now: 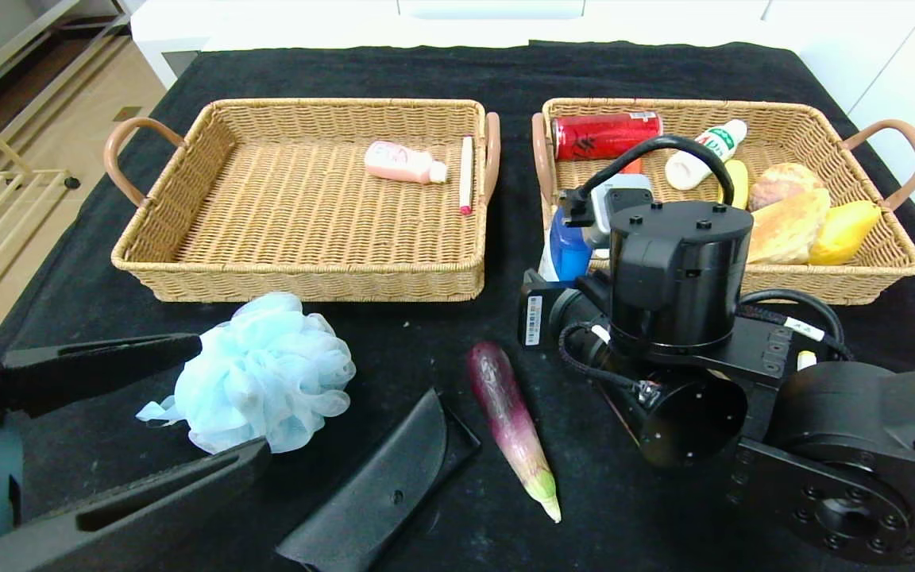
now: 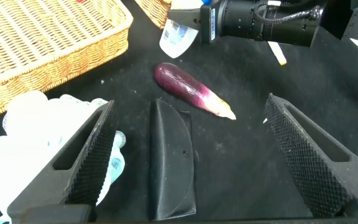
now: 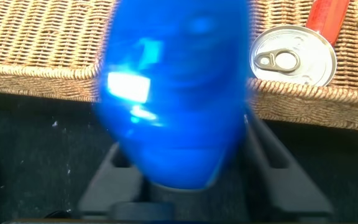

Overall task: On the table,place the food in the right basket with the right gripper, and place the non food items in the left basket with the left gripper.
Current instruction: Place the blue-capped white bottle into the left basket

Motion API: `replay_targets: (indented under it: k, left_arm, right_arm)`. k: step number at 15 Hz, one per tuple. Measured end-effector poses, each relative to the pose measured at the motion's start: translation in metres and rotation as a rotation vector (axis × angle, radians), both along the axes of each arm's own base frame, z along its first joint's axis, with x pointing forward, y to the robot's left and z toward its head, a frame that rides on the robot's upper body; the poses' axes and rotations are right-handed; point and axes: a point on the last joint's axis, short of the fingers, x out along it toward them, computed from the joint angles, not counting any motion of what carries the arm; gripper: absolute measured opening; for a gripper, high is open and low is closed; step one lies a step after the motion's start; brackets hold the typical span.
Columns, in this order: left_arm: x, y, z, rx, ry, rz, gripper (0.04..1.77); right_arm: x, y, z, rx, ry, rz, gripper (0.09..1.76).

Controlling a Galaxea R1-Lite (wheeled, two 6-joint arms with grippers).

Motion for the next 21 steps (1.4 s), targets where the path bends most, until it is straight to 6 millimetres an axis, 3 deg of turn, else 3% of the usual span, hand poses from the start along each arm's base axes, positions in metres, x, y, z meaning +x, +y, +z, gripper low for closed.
replay_targets:
  k: [2,14,21]
  left_arm:
    - [0.0,0.0,0.0,0.0,0.0,0.0,1.72]
    - [0.0,0.0,-0.001,0.002,0.002,-0.003,1.72]
    - [0.0,0.0,0.0,-0.001,-0.002,0.001,1.72]
  right_arm:
    - [-0.001,0.0,-0.001,0.0,0.0,0.001,0.65]
    - [-0.003,0.0,0.001,-0.009,0.005,0.008,0.65]
    - [-0.031,-0.006,0.062,0.044,-0.047,0.12,0.65]
